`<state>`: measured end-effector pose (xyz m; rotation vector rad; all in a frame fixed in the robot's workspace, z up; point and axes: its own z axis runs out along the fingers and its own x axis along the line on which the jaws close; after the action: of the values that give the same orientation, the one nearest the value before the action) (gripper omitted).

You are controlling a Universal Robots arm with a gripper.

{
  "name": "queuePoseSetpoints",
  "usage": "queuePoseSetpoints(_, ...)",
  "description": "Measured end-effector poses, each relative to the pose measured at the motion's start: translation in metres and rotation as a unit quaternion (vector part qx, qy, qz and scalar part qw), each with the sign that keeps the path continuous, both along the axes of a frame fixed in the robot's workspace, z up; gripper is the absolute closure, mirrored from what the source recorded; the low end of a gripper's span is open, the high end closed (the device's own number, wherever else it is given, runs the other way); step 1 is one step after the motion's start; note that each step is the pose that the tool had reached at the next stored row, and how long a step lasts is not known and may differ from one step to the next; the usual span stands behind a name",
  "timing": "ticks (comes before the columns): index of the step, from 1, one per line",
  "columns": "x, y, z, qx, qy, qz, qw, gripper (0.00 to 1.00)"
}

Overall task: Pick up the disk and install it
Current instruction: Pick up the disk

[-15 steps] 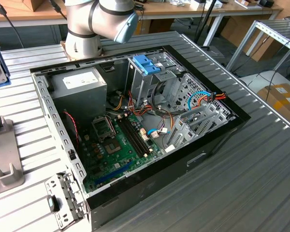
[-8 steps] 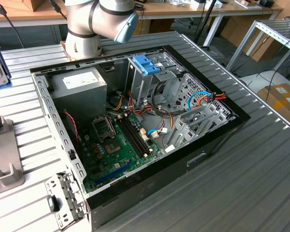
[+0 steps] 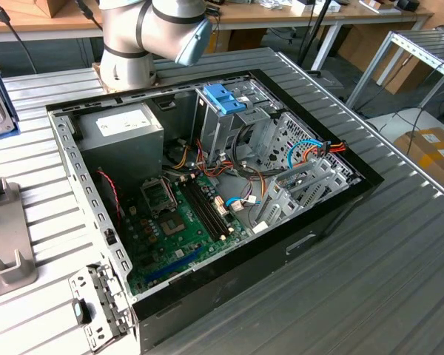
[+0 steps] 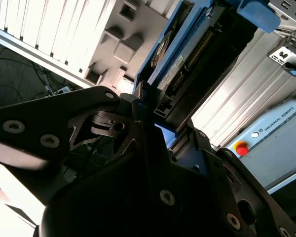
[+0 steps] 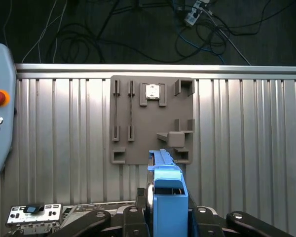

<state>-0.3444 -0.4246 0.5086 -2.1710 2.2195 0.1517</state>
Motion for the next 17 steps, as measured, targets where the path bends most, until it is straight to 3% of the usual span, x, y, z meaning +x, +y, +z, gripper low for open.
queuePoseSetpoints(17, 0.0014, -0.0138, -0.0002, 0.0, 0.0, 0.0, 1.0, 0.63)
